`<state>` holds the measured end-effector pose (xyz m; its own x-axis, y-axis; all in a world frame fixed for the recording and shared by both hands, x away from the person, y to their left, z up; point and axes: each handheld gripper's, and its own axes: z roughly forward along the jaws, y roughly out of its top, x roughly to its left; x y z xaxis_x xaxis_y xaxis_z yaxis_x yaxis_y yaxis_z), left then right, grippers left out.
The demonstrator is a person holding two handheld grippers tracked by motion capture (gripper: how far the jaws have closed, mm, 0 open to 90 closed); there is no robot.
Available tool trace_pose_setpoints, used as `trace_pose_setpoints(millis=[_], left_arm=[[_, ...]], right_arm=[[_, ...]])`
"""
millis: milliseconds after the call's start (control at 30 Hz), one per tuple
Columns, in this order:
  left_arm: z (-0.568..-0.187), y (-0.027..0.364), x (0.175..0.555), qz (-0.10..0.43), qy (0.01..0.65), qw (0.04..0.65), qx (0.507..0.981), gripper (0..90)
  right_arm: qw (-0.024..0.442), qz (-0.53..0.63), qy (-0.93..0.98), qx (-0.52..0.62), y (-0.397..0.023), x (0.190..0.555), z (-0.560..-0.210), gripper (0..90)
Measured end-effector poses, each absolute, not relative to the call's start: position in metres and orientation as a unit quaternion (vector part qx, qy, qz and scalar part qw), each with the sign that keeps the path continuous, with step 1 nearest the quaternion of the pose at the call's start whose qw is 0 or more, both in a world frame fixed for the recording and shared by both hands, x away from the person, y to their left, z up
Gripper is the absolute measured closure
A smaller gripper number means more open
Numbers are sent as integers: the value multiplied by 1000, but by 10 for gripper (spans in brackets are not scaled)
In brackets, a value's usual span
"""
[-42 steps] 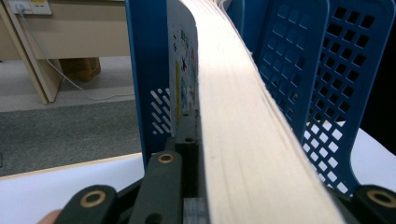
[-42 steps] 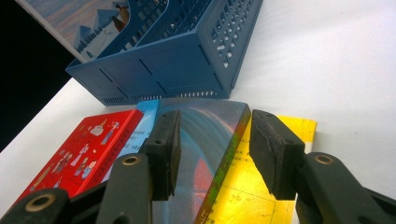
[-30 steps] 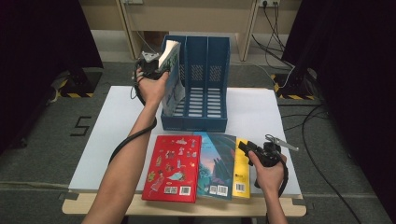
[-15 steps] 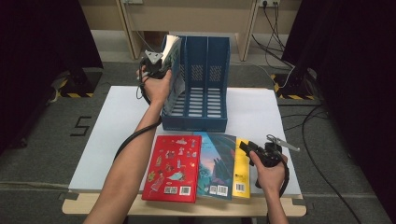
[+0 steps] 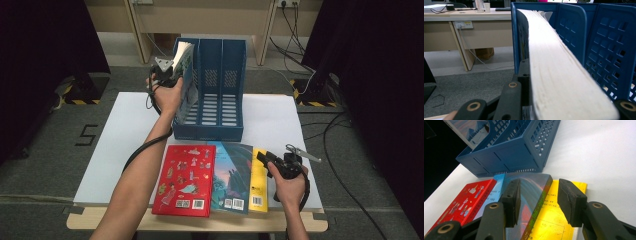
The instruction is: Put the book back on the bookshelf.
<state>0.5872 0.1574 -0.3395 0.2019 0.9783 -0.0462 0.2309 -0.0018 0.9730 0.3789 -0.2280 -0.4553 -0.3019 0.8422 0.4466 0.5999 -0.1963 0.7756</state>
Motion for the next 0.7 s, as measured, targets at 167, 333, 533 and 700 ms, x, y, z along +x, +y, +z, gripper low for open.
trace_pose_setpoints(millis=[167, 333, 533, 700], left_arm=[[-339, 159, 586, 373, 501, 494, 605, 731], [-338, 161, 584, 357, 500, 499, 612, 718], [-349, 167, 577, 339, 502, 497, 622, 659], [-359, 169, 578, 321, 501, 496, 632, 669]], right_arm=[[116, 512, 623, 580, -227, 379, -455, 543], [115, 511, 623, 581, -226, 378, -455, 543], [117, 510, 625, 579, -227, 378, -455, 542], [117, 509, 627, 578, -225, 378, -456, 542]])
